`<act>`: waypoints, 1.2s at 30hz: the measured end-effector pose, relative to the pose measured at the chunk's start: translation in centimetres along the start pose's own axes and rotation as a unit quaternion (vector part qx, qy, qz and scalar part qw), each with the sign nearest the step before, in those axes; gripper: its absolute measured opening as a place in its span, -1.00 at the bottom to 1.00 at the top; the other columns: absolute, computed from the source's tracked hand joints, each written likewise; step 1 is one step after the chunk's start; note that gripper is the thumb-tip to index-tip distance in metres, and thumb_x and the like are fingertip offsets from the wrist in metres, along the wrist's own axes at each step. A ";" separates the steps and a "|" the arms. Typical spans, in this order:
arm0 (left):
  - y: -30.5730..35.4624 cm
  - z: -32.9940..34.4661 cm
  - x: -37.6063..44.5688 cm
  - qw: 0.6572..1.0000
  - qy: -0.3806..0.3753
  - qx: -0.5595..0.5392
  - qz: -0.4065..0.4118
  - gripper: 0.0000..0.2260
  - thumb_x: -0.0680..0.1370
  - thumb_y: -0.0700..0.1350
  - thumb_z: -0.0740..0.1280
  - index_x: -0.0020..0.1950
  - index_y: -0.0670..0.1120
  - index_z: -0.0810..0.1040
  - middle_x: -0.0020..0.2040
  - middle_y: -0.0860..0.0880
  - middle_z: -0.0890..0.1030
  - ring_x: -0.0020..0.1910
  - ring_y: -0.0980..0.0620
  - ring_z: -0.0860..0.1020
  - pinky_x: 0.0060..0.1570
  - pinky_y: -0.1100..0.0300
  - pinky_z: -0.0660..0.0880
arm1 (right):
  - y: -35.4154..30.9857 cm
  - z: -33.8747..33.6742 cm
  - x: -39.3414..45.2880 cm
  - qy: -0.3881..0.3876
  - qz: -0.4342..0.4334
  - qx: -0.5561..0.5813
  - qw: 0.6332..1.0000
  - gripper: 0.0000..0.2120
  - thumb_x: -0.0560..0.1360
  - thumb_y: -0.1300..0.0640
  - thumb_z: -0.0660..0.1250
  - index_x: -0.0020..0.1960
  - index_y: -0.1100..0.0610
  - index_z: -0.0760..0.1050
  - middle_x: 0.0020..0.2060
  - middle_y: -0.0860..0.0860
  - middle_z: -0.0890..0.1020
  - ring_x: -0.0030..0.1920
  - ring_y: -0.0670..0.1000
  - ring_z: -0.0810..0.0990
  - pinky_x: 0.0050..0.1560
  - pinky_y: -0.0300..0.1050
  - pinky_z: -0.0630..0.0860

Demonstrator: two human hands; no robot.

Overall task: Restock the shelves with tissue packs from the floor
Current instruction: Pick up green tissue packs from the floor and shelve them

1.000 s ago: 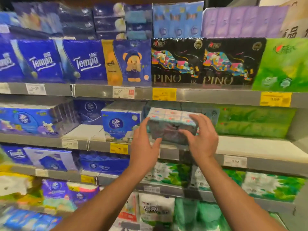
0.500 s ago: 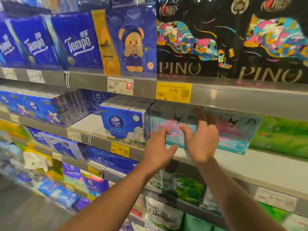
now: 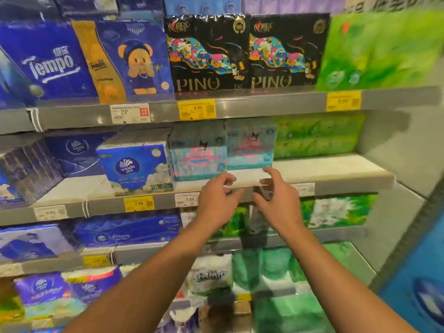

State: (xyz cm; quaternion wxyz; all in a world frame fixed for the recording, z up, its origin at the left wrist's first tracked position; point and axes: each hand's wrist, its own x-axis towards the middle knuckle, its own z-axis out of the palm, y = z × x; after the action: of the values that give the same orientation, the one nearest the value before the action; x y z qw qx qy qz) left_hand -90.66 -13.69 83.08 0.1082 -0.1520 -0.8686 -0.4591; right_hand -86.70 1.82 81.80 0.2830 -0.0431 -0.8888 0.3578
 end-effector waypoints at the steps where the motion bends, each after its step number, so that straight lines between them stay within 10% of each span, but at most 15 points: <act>1: 0.5 0.7 -1.6 0.999 -0.027 -0.020 0.010 -0.80 0.47 -0.06 0.47 0.05 0.03 0.55 0.00 0.04 0.61 -0.19 0.13 0.56 -0.05 0.20 0.54 | 0.5 -1.2 -2.6 0.007 0.022 -0.012 1.000 -0.39 0.40 0.06 0.50 0.39 0.01 0.37 0.02 -0.01 0.67 0.00 0.05 0.64 0.03 -0.09 0.53; 10: 8.6 10.7 -20.8 0.942 -0.305 -0.113 0.084 -0.81 0.39 -0.06 0.46 -0.03 -0.03 0.60 -0.16 0.01 0.63 -0.35 0.17 0.50 -0.20 0.25 0.48 | 5.8 -14.5 -30.9 0.060 0.291 -0.122 0.947 -0.44 0.38 0.03 0.50 0.32 -0.02 0.41 -0.06 -0.02 0.68 -0.10 0.05 0.67 -0.01 -0.05 0.56; 16: 16.8 18.7 -37.1 0.843 -0.505 -0.046 0.180 -0.75 0.46 -0.03 0.50 0.09 -0.03 0.59 -0.13 0.03 0.58 -0.17 0.07 0.54 -0.01 0.18 0.48 | 7.7 -25.4 -48.7 0.173 0.422 -0.124 0.881 -0.42 0.33 0.02 0.52 0.30 -0.01 0.43 -0.06 0.04 0.68 -0.07 0.11 0.67 -0.01 -0.01 0.58; 24: 27.2 28.5 -62.4 0.749 -0.617 -0.045 0.240 -0.82 0.48 0.06 0.46 0.02 0.06 0.60 -0.12 0.12 0.61 -0.09 0.11 0.57 0.05 0.14 0.53 | 9.6 -38.9 -73.6 0.219 0.557 -0.146 0.788 -0.37 0.43 -0.02 0.49 0.41 -0.01 0.33 0.15 0.06 0.61 0.14 0.11 0.58 0.07 -0.01 0.53; 30: 32.4 33.9 -78.5 0.696 -0.682 -0.048 0.219 -0.82 0.55 0.05 0.38 0.13 0.05 0.58 -0.09 0.18 0.57 -0.12 0.30 0.53 -0.24 0.48 0.36 | 11.0 -47.2 -90.5 0.238 0.666 -0.128 0.695 -0.45 0.43 -0.11 0.46 0.35 -0.08 0.37 0.13 -0.01 0.63 0.04 0.06 0.62 0.03 0.04 0.60; 36: 32.7 39.3 -83.9 0.685 -0.711 -0.003 0.157 -0.76 0.52 0.08 0.39 0.15 0.03 0.60 -0.02 0.08 0.63 -0.01 0.09 0.58 -0.07 0.20 0.46 | 16.2 -49.5 -95.1 0.187 0.708 -0.108 0.672 -0.36 0.43 -0.05 0.50 0.43 -0.04 0.34 0.10 0.07 0.61 0.02 0.11 0.61 0.06 0.09 0.59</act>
State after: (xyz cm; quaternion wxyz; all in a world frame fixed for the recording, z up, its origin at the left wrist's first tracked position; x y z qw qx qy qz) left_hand -2.64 22.49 58.81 -0.4720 -0.5676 -0.6466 -0.1920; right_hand 17.19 17.48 55.06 0.0981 -0.7557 -0.5531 0.3368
